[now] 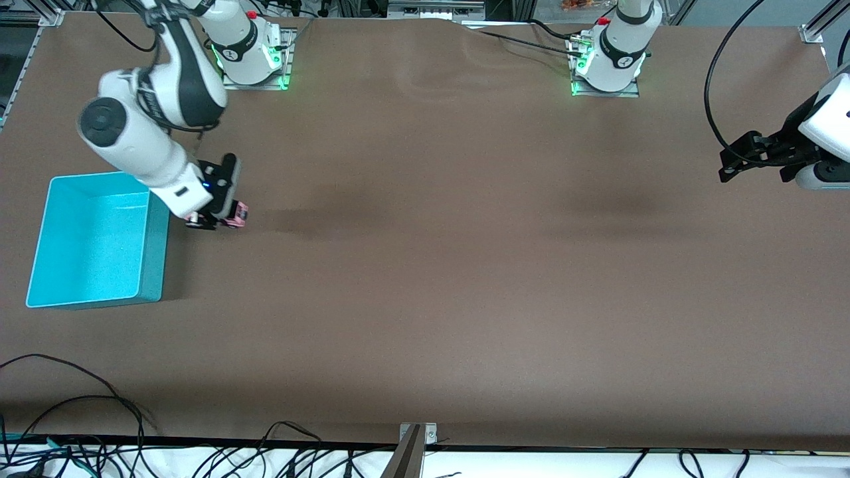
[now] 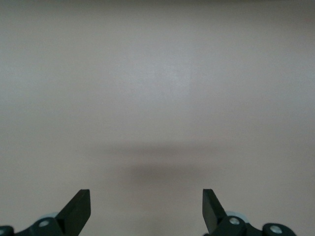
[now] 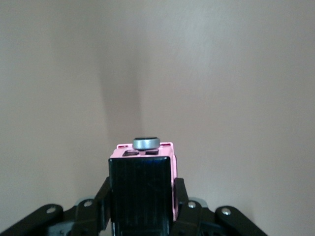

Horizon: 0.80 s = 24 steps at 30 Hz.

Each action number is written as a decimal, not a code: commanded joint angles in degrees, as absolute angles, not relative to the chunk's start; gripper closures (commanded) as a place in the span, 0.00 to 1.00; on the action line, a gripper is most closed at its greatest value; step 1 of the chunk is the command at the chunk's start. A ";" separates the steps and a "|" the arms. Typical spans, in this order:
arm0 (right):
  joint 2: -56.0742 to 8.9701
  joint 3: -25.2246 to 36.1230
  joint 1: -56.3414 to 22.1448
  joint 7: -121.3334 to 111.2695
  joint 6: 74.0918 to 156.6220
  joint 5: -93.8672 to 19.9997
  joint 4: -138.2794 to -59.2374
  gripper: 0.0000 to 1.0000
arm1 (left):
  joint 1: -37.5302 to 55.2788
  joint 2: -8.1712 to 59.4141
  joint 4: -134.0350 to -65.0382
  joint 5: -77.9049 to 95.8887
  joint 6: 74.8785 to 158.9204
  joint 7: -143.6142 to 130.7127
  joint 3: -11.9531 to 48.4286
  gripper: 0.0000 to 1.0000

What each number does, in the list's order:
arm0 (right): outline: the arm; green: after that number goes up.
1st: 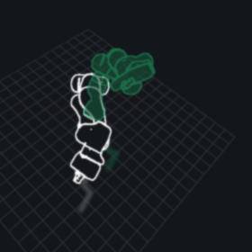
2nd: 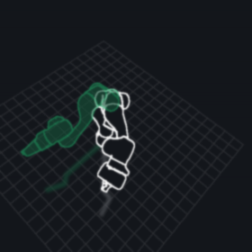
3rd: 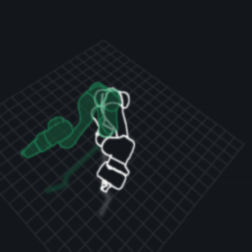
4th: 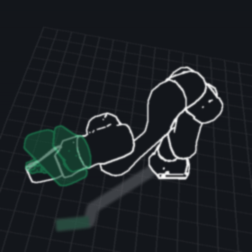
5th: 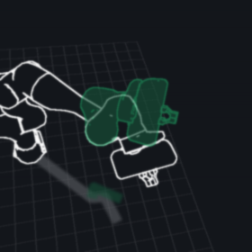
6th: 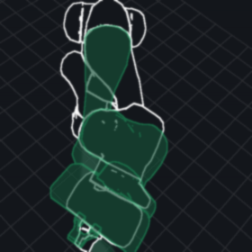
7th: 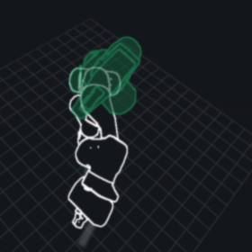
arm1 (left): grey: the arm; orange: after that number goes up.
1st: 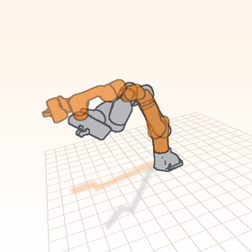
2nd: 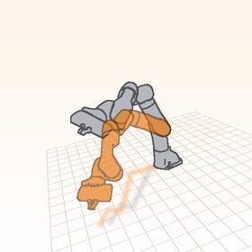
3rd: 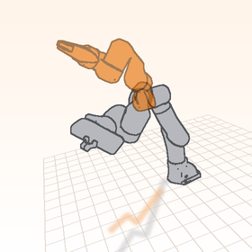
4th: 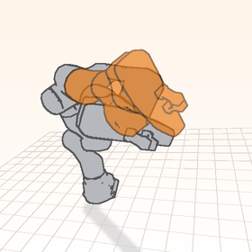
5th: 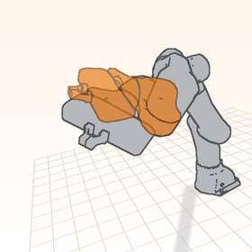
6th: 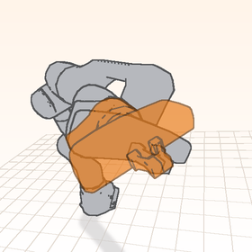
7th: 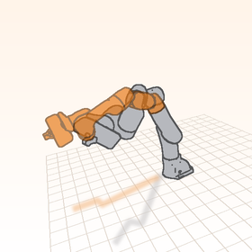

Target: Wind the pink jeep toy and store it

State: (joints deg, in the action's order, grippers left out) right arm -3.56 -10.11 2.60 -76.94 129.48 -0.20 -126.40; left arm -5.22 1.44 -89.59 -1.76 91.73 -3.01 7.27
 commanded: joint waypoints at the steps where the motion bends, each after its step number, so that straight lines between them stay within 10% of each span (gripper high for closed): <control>1: -1.94 -8.18 6.32 -83.93 125.07 -2.72 -125.77 0.88 | -4.83 2.55 -87.36 -2.37 91.05 -3.60 7.29 0.00; 24: -2.81 -0.09 17.14 -112.57 126.56 -4.31 -125.60 0.92 | -4.48 2.64 -87.36 -2.64 90.88 -3.69 7.30 0.00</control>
